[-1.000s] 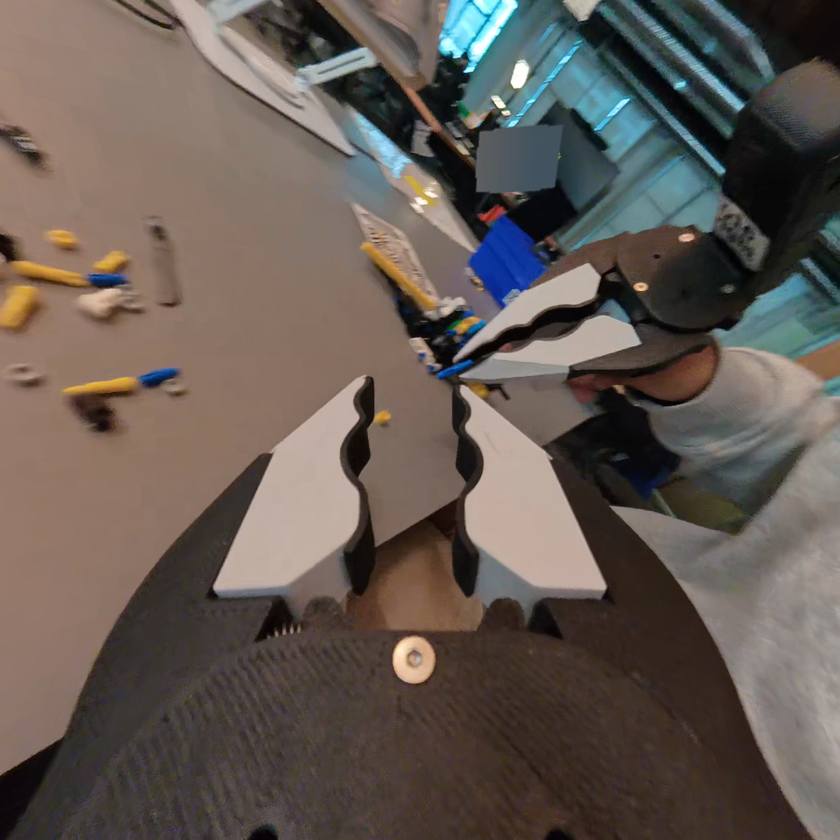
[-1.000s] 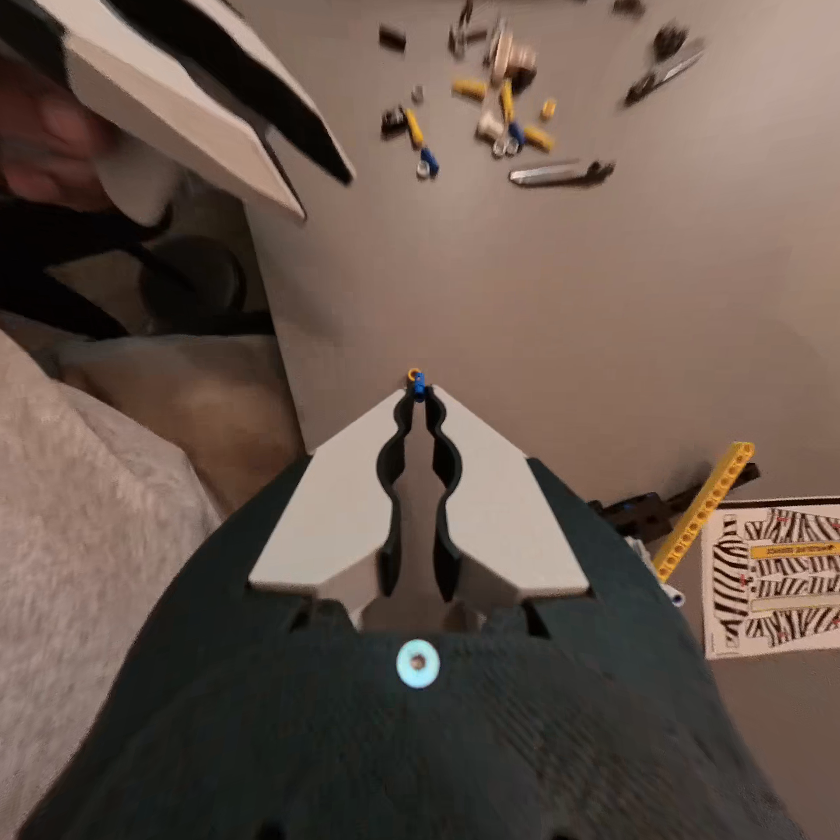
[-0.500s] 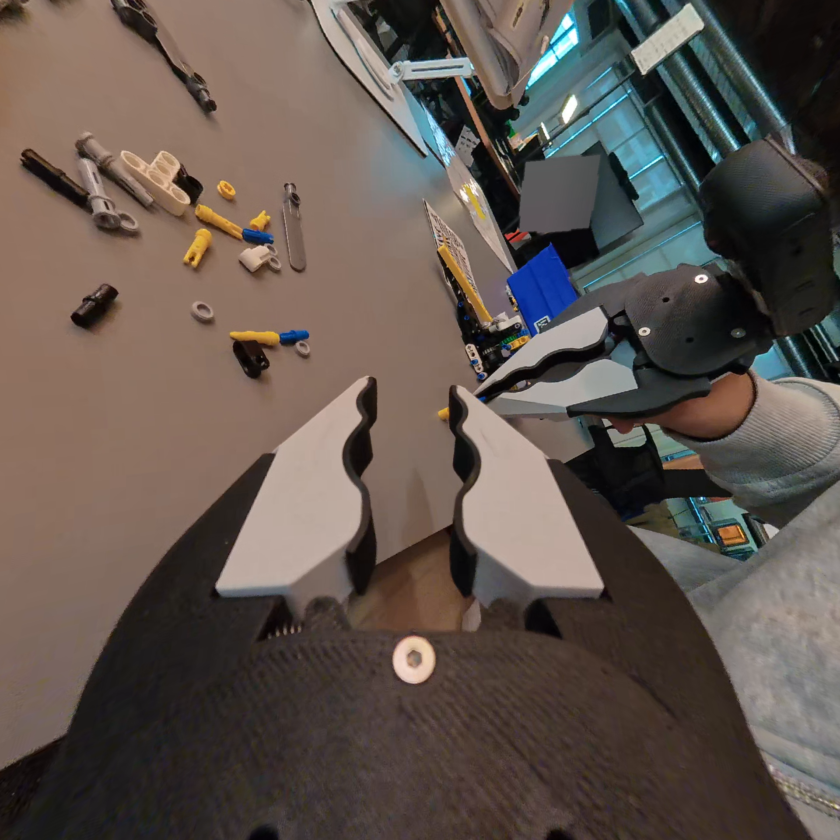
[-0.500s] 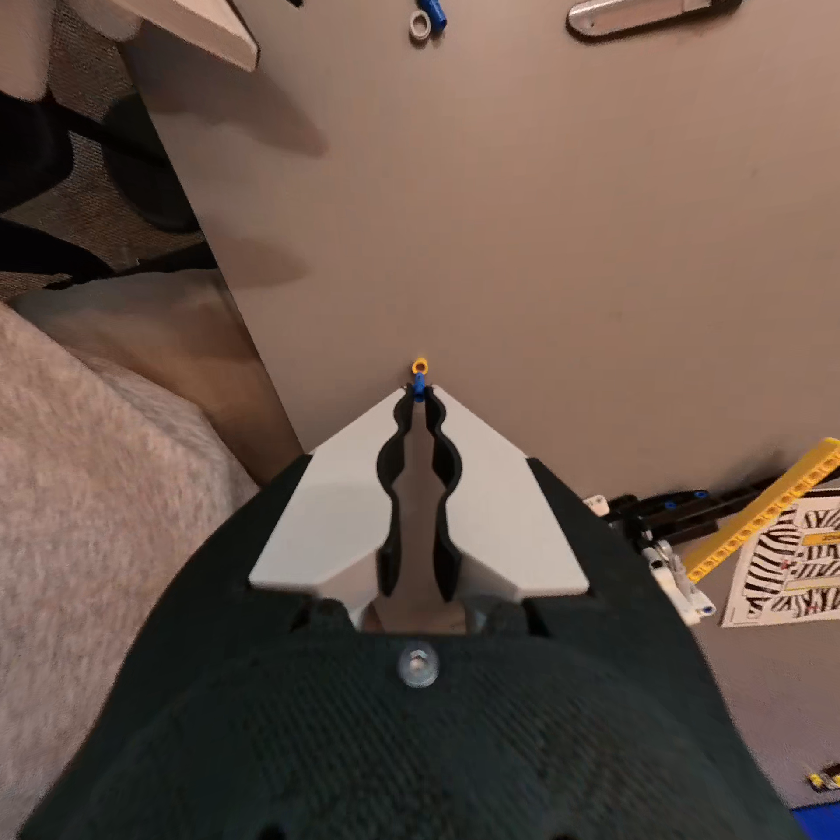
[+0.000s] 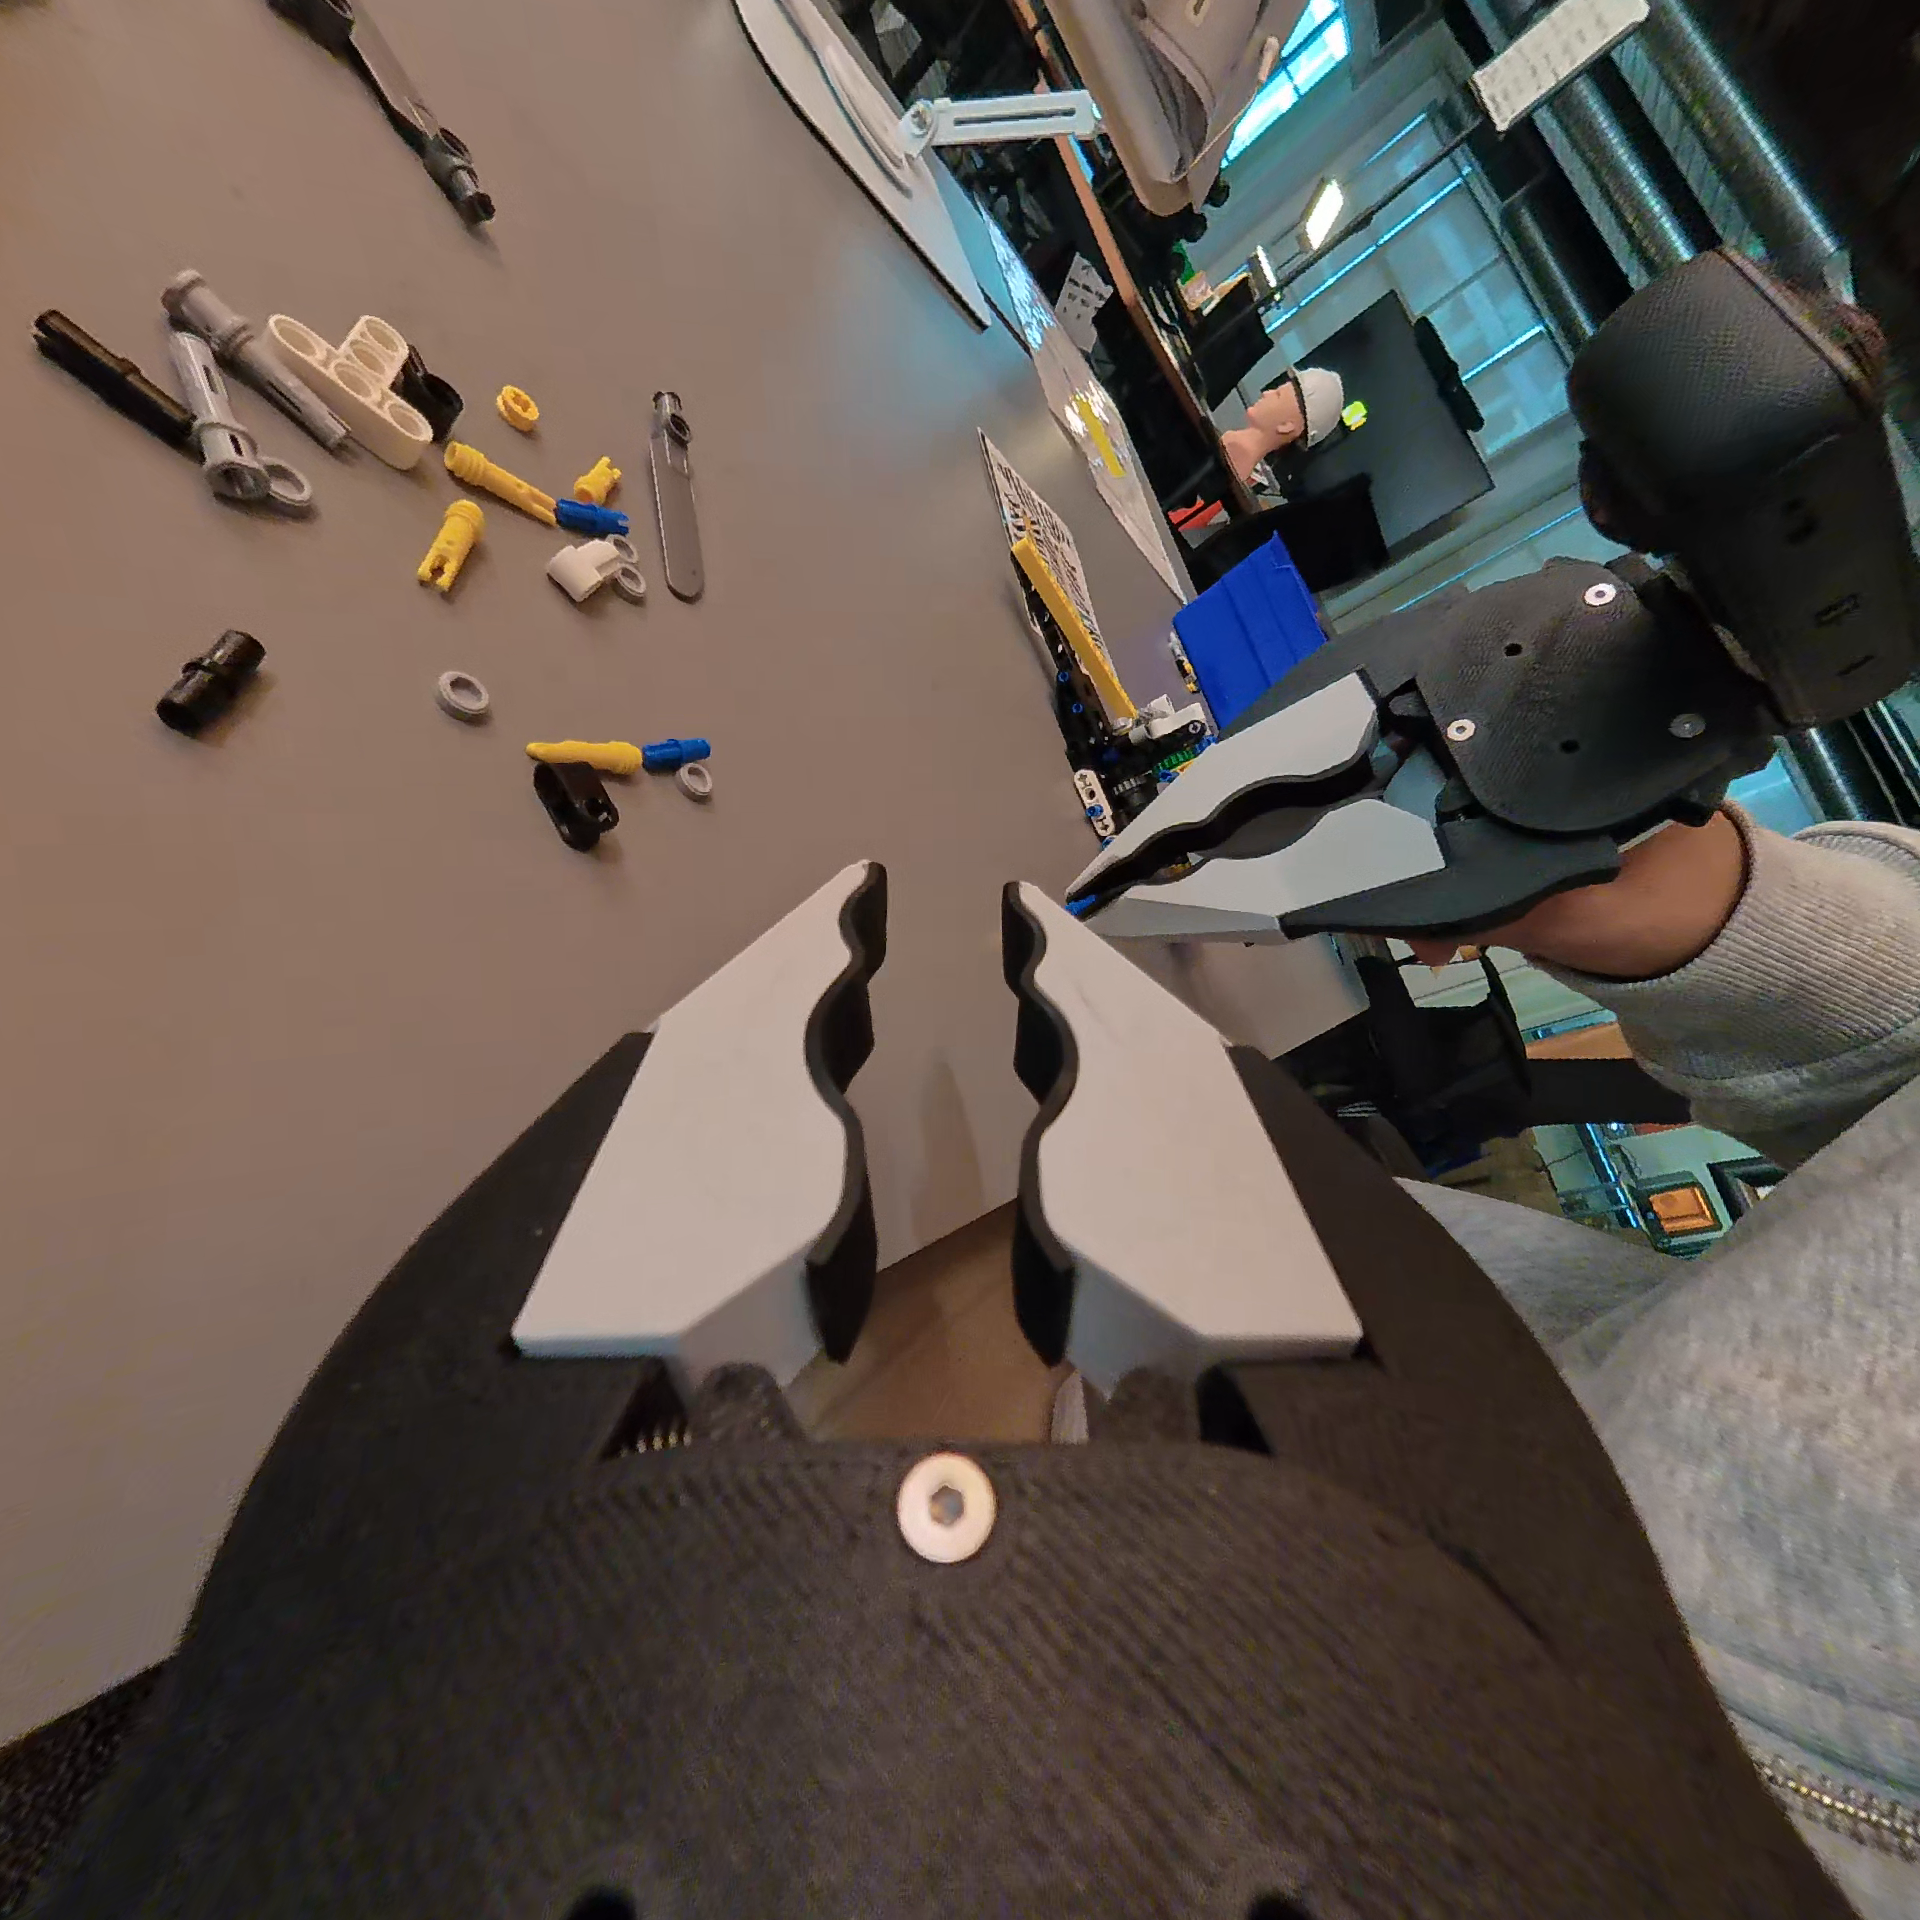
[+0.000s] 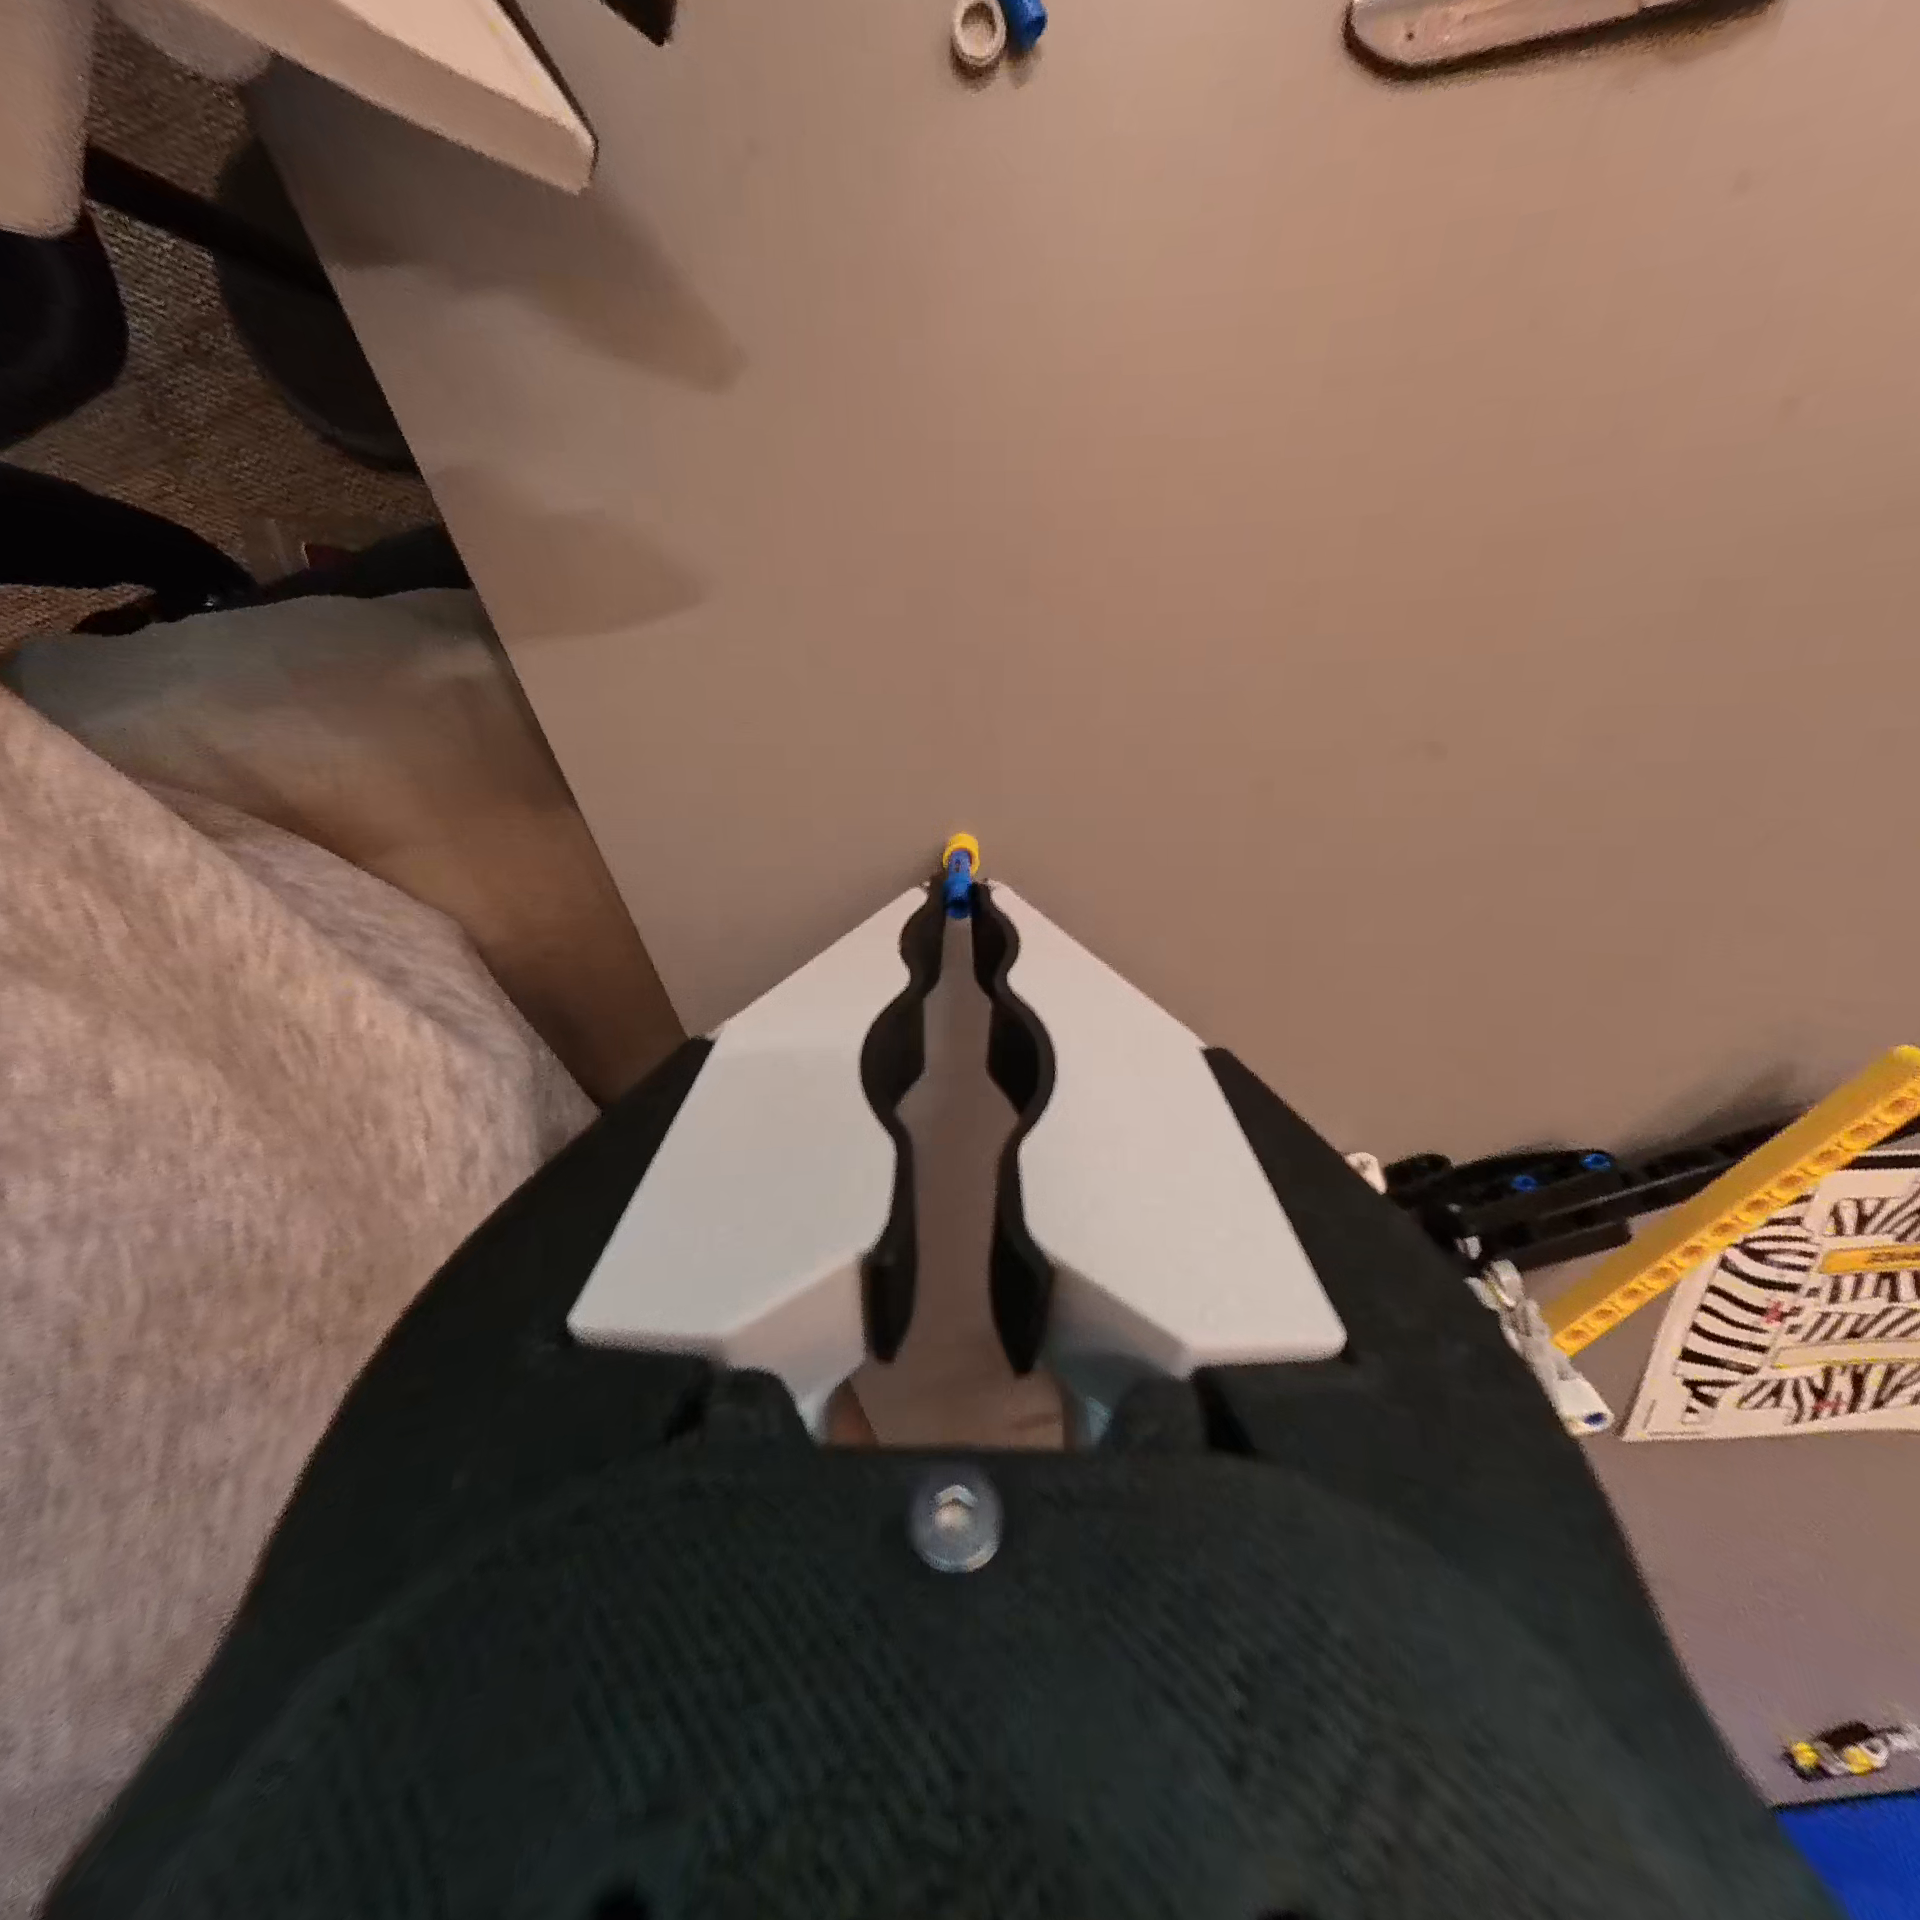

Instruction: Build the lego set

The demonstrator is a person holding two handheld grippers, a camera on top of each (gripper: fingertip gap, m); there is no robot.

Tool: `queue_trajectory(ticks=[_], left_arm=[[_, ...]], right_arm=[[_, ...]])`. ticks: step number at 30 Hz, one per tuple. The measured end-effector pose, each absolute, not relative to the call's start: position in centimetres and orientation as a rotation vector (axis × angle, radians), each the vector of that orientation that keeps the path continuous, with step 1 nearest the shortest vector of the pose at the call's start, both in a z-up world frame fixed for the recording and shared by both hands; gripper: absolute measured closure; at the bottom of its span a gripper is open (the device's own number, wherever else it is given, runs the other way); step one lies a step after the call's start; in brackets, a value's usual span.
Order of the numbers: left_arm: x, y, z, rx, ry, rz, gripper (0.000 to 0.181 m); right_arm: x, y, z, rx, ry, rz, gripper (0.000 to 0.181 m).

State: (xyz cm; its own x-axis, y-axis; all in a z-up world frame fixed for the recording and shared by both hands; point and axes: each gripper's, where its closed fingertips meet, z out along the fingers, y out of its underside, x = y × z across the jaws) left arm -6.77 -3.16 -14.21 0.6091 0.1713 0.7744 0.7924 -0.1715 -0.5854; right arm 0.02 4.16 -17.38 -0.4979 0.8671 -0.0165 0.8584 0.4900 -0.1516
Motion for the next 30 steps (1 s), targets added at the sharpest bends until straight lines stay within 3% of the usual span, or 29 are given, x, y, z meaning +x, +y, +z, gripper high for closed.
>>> queue_trajectory(ticks=[30], left_arm=[[-6.73, -3.29, -14.38, -1.687, -0.811, -0.697, 0.166]], right_arm=[[-0.46, 4.13, -17.32, -1.54, -2.656, 0.175, 0.177]])
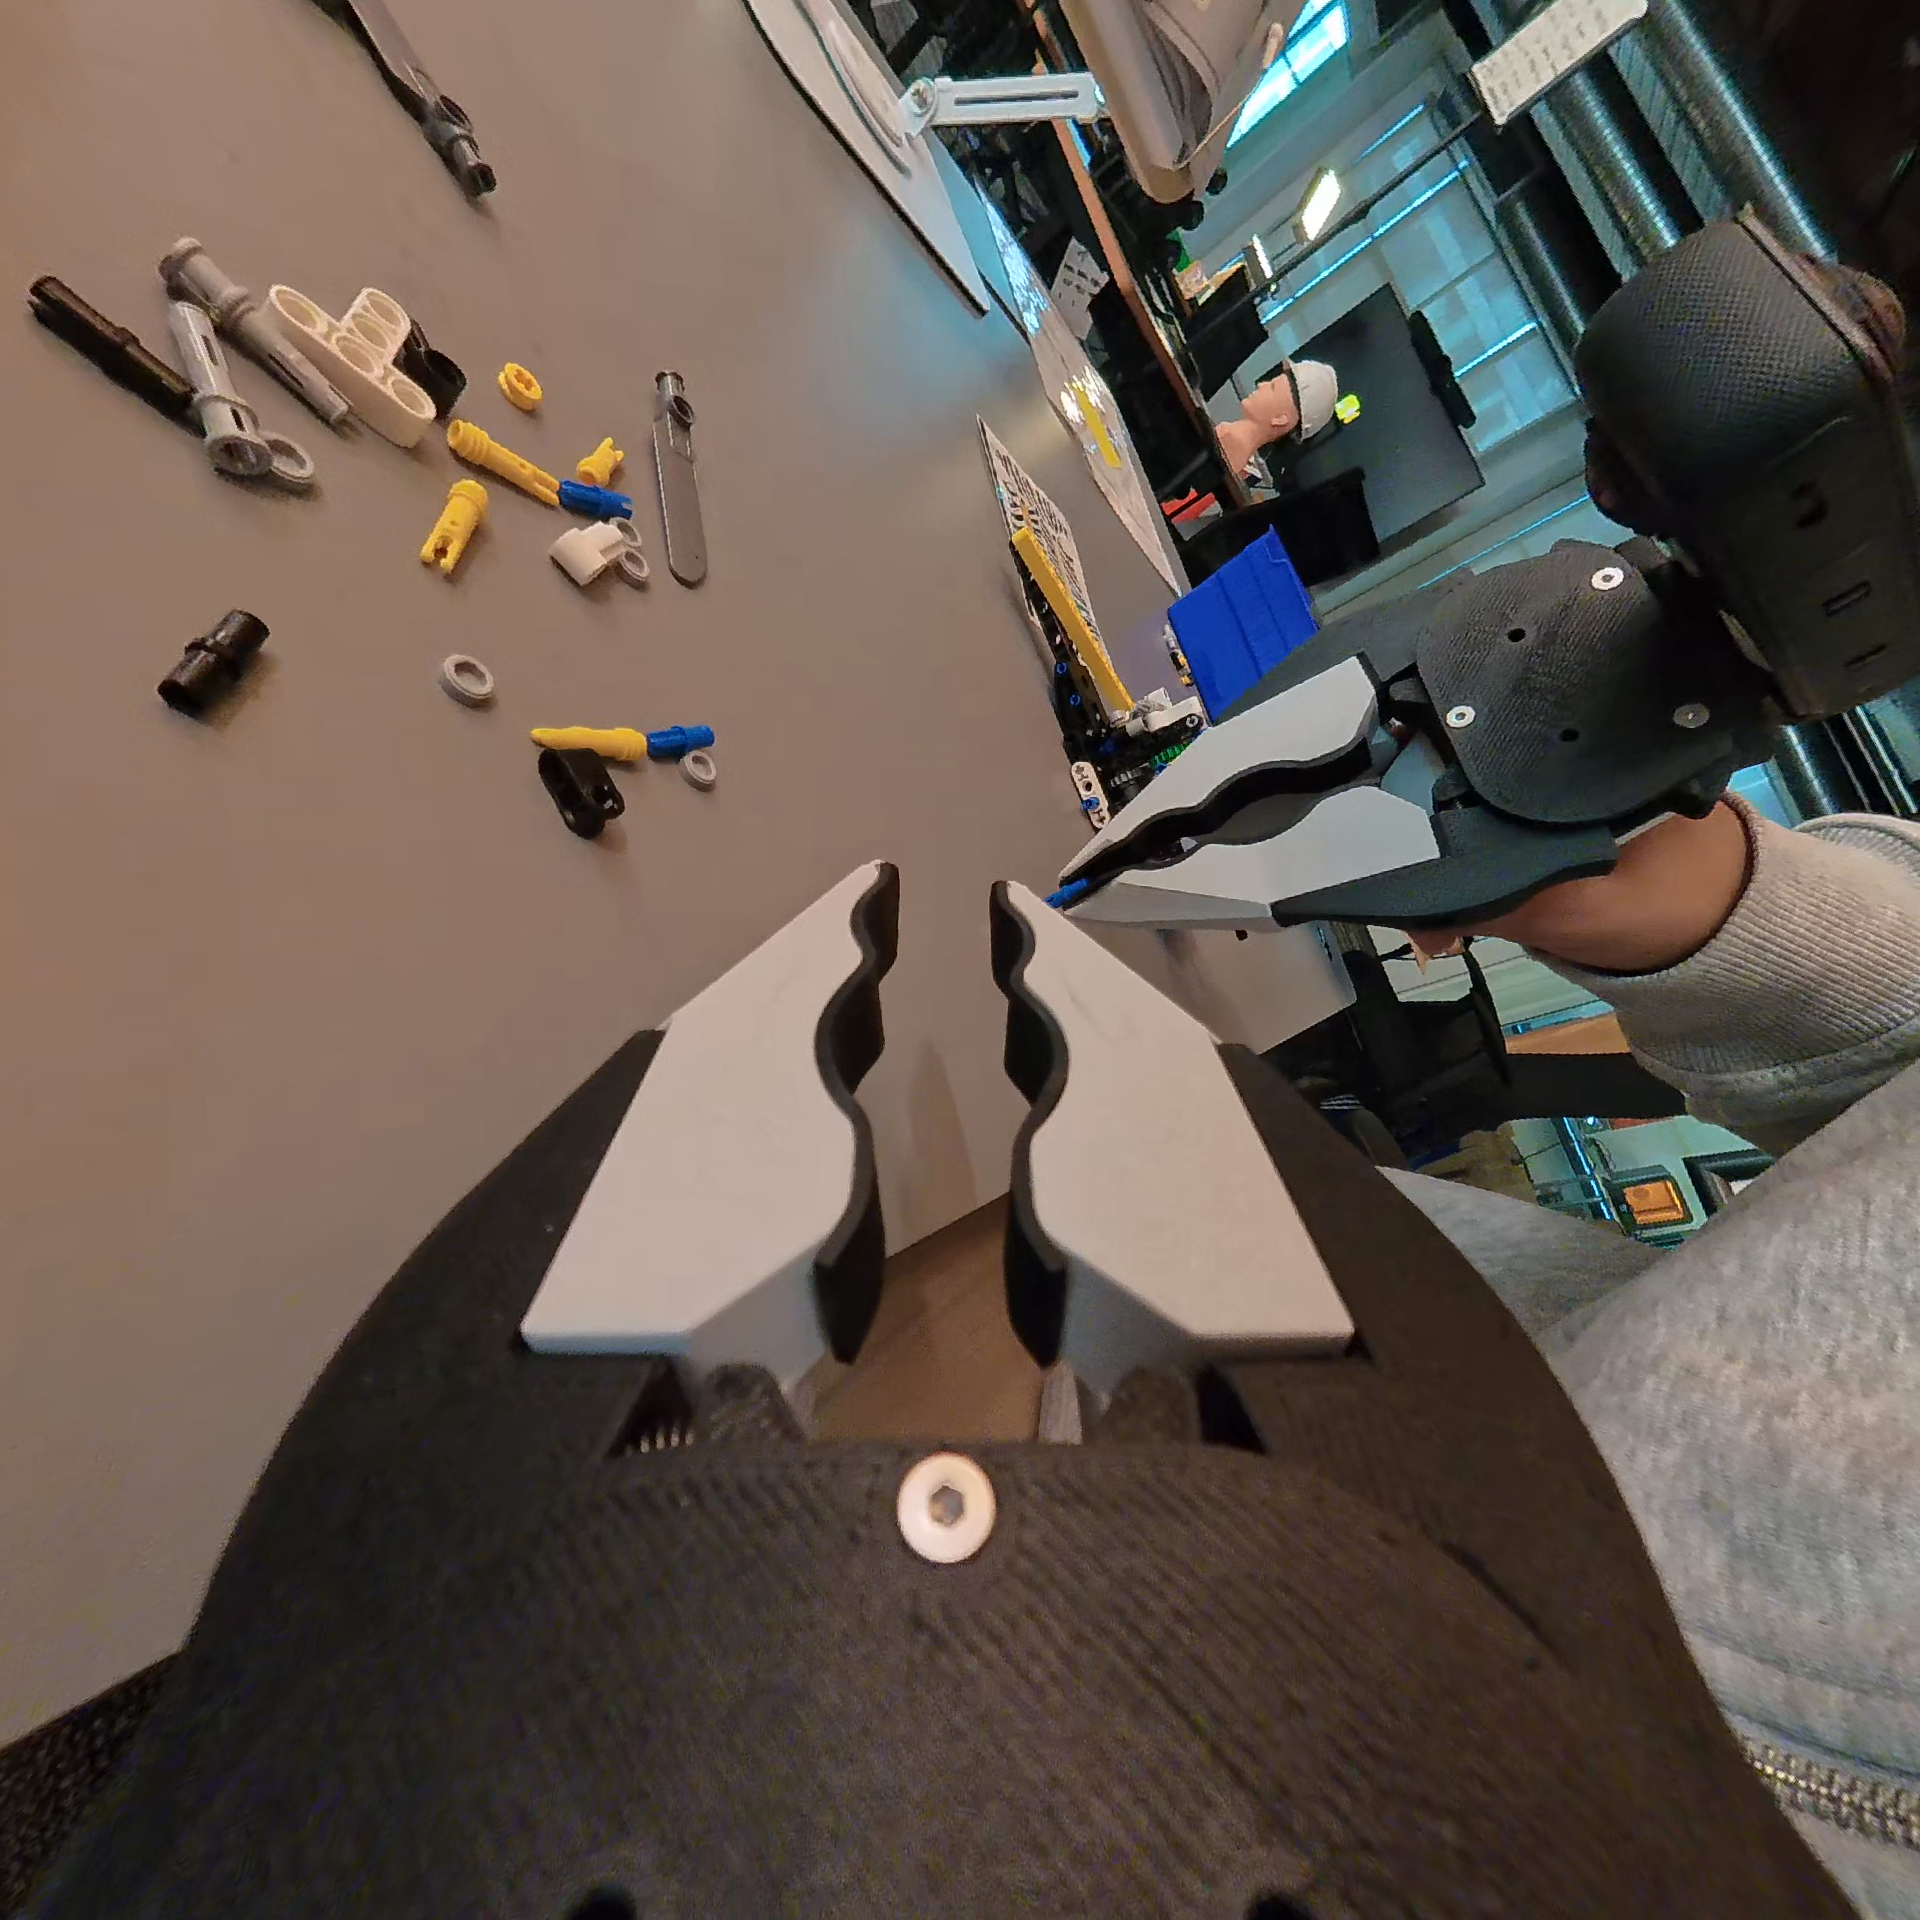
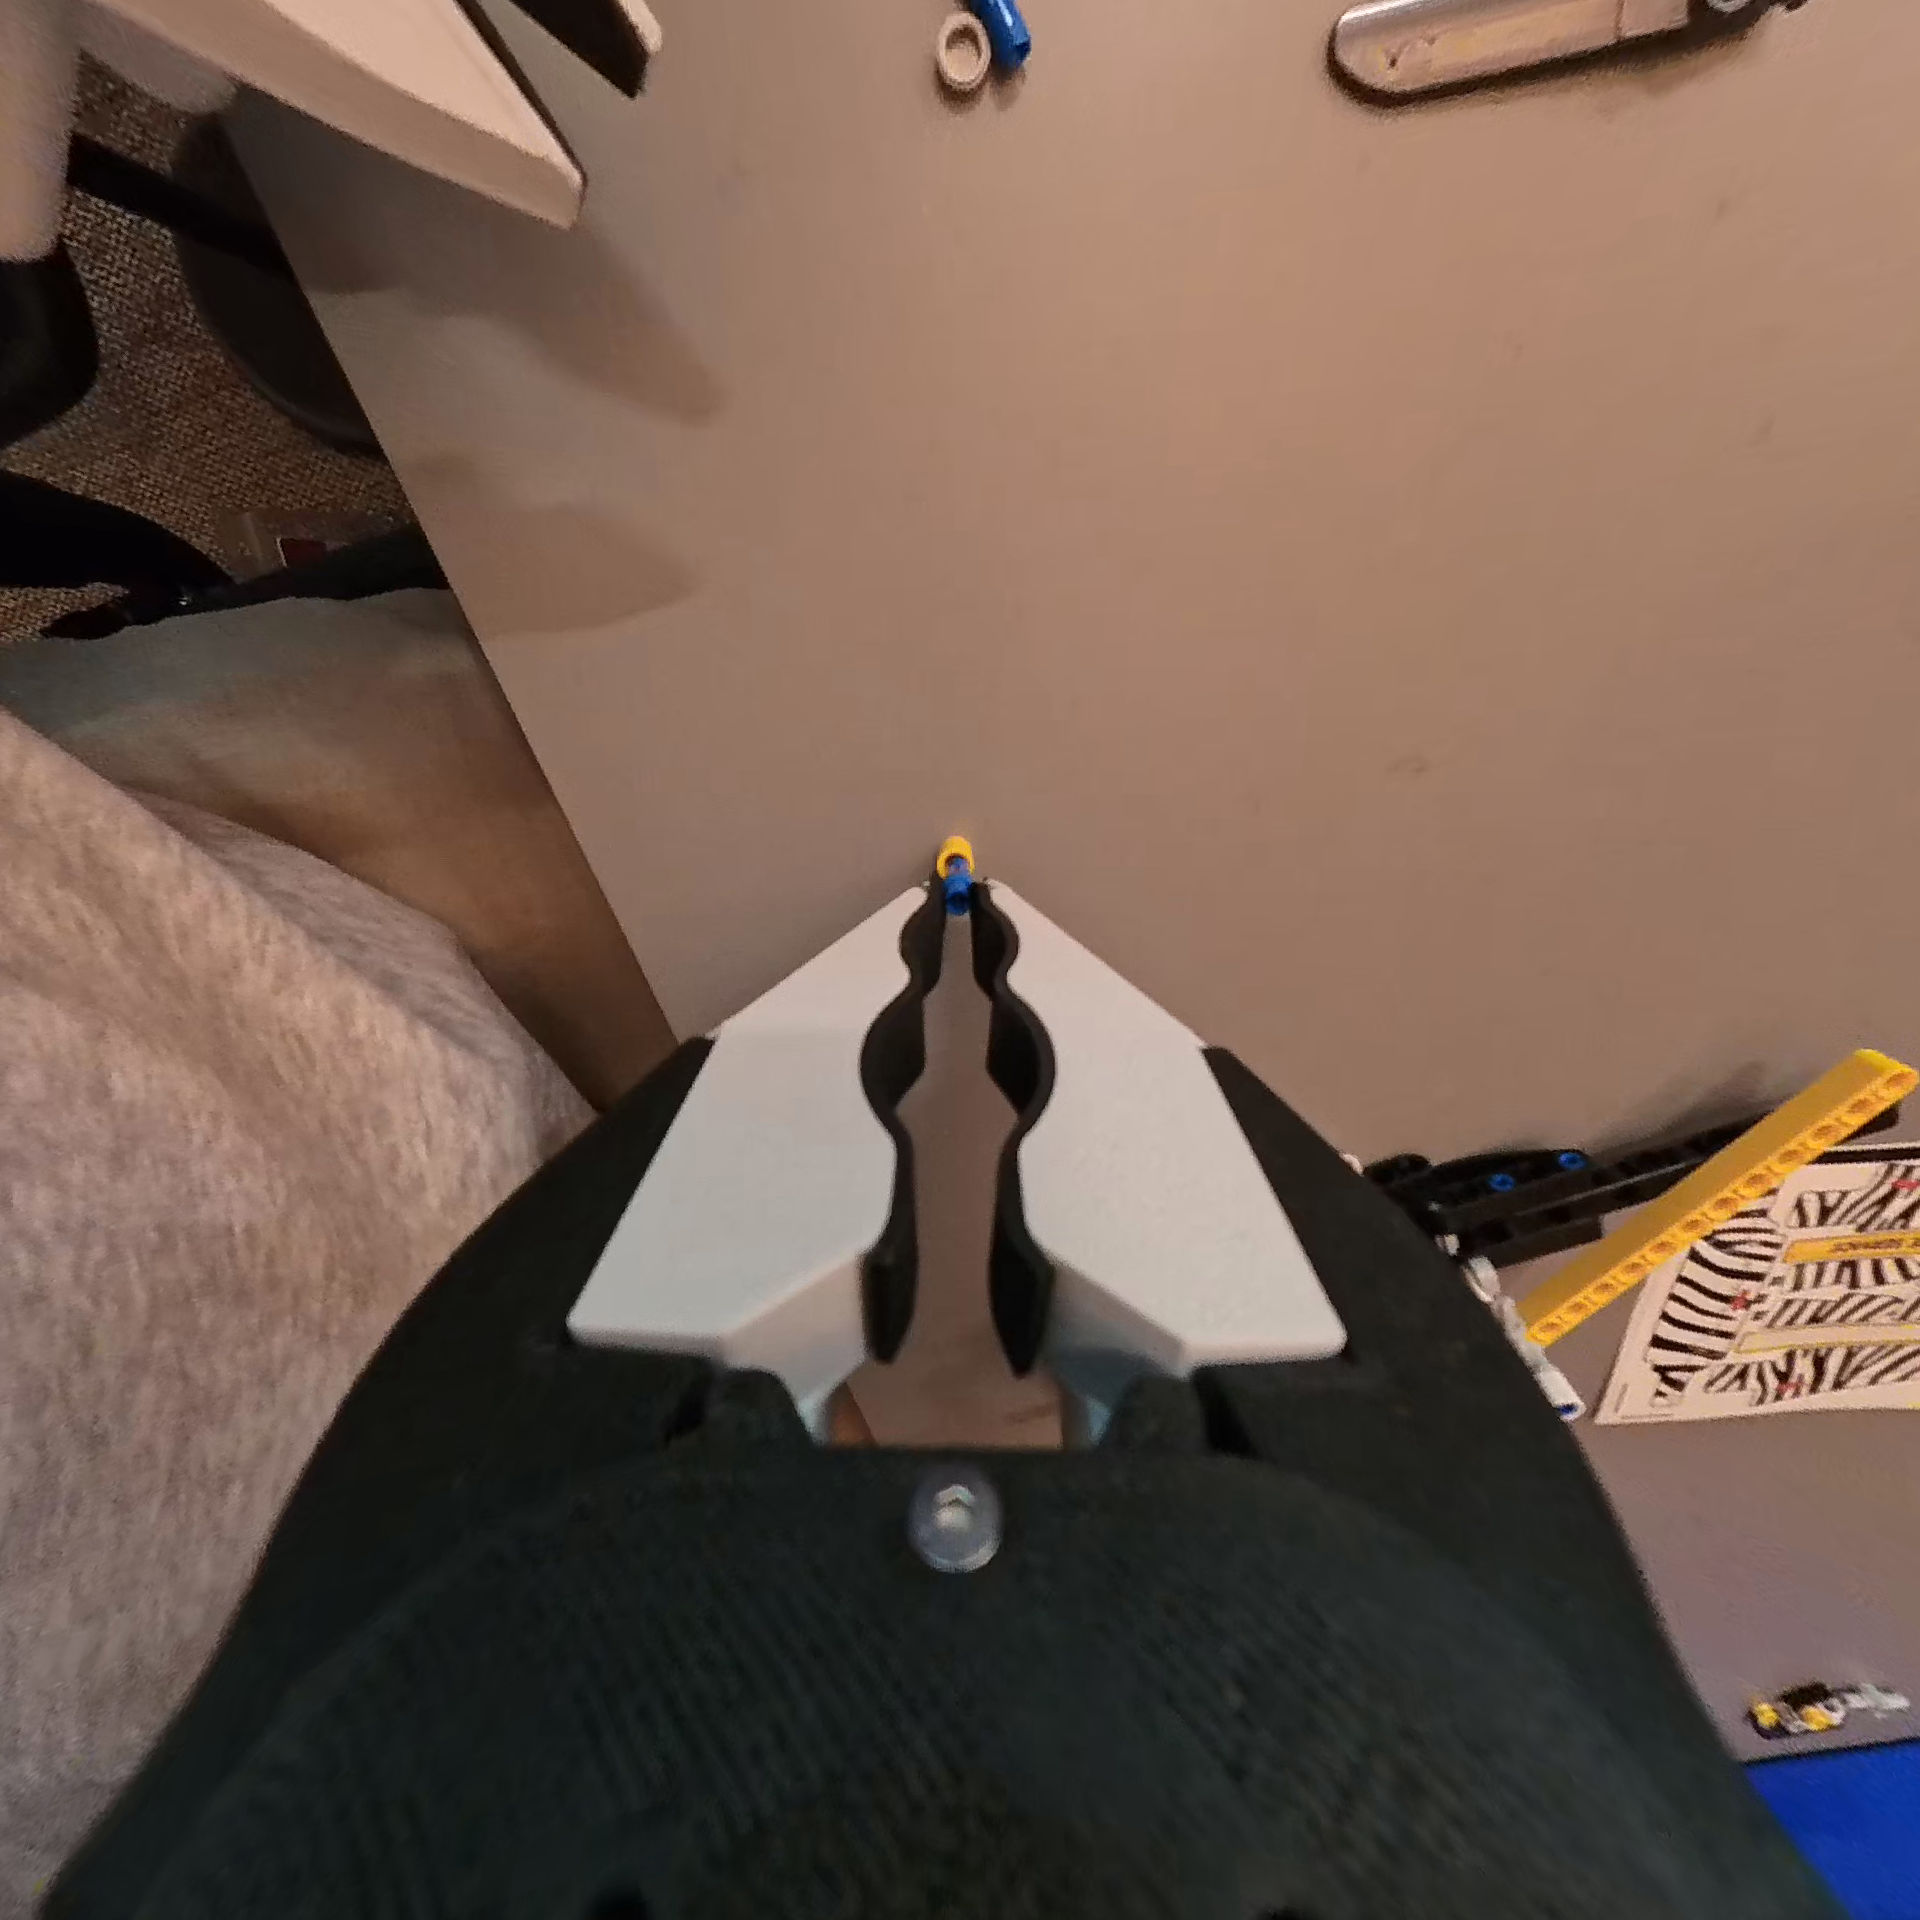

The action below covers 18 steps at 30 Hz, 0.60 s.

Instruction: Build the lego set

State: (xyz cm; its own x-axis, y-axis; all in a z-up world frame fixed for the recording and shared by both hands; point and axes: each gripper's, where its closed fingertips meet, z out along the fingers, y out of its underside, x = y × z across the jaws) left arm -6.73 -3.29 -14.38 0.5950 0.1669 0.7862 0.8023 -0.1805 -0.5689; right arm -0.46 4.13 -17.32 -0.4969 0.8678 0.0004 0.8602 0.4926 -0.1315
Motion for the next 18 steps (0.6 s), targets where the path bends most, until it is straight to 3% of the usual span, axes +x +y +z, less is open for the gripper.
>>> queue_trajectory(ticks=[18], left_arm=[[-6.72, -3.31, -14.45, -1.689, -0.813, -0.706, 0.167]], right_arm=[[-0.63, 3.9, -17.42, -1.528, -2.669, 0.164, 0.178]])
